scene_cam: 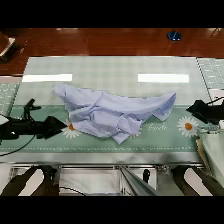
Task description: Fold the shirts.
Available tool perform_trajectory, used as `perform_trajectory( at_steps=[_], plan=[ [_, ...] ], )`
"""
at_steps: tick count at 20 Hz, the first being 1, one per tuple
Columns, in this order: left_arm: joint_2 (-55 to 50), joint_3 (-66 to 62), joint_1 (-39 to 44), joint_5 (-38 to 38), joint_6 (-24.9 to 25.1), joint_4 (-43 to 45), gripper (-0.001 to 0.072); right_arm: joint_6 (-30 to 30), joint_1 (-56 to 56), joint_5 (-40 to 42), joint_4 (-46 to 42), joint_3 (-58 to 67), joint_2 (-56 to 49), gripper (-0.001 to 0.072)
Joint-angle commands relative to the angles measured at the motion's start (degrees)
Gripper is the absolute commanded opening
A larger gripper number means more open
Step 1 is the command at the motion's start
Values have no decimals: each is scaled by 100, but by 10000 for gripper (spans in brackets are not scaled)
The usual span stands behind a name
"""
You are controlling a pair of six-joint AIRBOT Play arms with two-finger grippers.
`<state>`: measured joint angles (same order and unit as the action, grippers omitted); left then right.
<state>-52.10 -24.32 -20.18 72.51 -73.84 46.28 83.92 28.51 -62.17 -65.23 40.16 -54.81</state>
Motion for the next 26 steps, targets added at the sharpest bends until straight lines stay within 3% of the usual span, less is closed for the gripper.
perform_trajectory(
  at_steps=[1, 4, 8, 12, 20, 22, 23, 26],
  plan=[
    [74, 935, 251, -330, 120, -750, 505, -302, 68, -50, 376, -621, 254, 408],
    [72, 1281, 905, -1333, 105, -1563, 505, -295, 66, -39, 466, -621, 254, 408],
    [-166, 1281, 2146, -2555, -439, -1700, 505, -295, 66, -48, 588, -621, 254, 408],
    [-579, 1268, 3042, -3456, -417, -2669, 505, -295, 68, -42, 588, -621, 254, 408],
    [-1471, 295, 3462, -3665, -271, -2894, 489, -293, 66, -37, 581, -621, 251, 408],
    [-1661, 2, 3462, -3421, 221, -2896, 25, -293, 68, -42, 570, -621, 251, 408],
    [-1679, -114, 3460, -3311, 468, -2894, 16, -293, 68, -39, 538, -621, 251, 408],
    [-1676, -350, 3351, -3091, 494, -2874, 15, -280, 66, -39, 404, -627, 103, 408]
  ],
)
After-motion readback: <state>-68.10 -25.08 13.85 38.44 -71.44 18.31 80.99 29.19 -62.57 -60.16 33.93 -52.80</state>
